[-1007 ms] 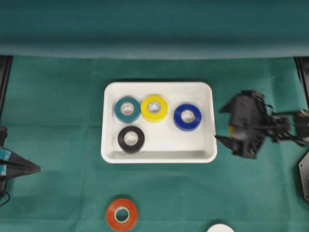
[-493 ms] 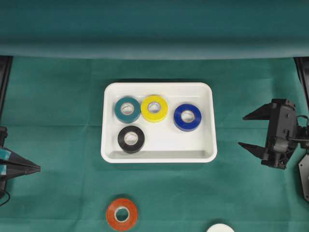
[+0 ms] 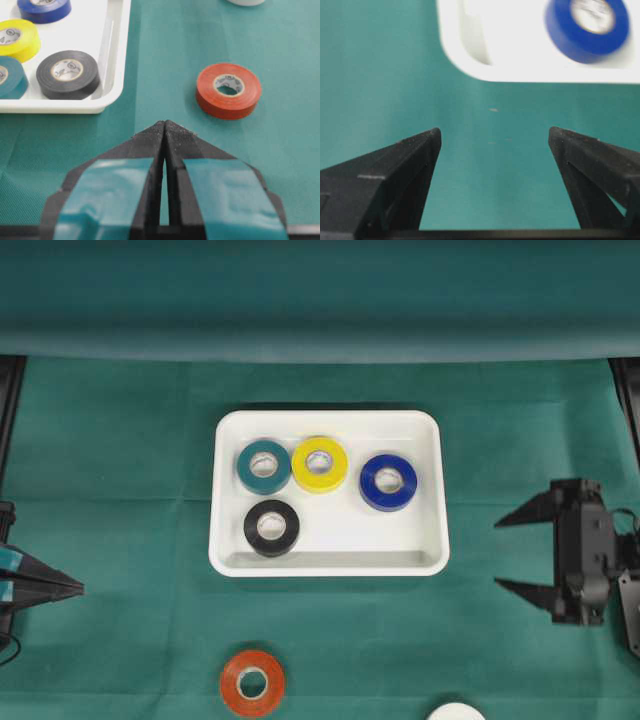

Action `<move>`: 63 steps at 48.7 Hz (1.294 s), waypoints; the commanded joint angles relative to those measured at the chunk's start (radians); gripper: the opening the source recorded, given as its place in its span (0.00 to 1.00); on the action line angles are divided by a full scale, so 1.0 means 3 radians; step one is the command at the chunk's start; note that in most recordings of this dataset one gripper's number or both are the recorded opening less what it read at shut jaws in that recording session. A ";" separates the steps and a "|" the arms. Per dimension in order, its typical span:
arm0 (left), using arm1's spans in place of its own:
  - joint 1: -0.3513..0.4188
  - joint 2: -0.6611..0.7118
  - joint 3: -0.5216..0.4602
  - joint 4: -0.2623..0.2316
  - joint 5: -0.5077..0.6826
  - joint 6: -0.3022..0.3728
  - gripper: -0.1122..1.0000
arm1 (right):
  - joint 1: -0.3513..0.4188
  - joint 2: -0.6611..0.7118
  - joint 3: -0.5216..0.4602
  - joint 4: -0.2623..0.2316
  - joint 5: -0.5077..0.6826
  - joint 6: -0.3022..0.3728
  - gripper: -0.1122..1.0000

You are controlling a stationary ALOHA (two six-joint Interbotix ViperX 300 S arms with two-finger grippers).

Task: Put the tape into the white case with the right arm.
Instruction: 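Lift the right gripper out of the tray and retract right, then move the right gripper over the red tape roll and grasp it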

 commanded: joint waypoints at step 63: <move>0.0005 0.0026 -0.0036 0.0000 -0.0031 0.0000 0.10 | 0.0813 0.1749 -0.1575 -0.0005 -0.0251 -0.0020 0.66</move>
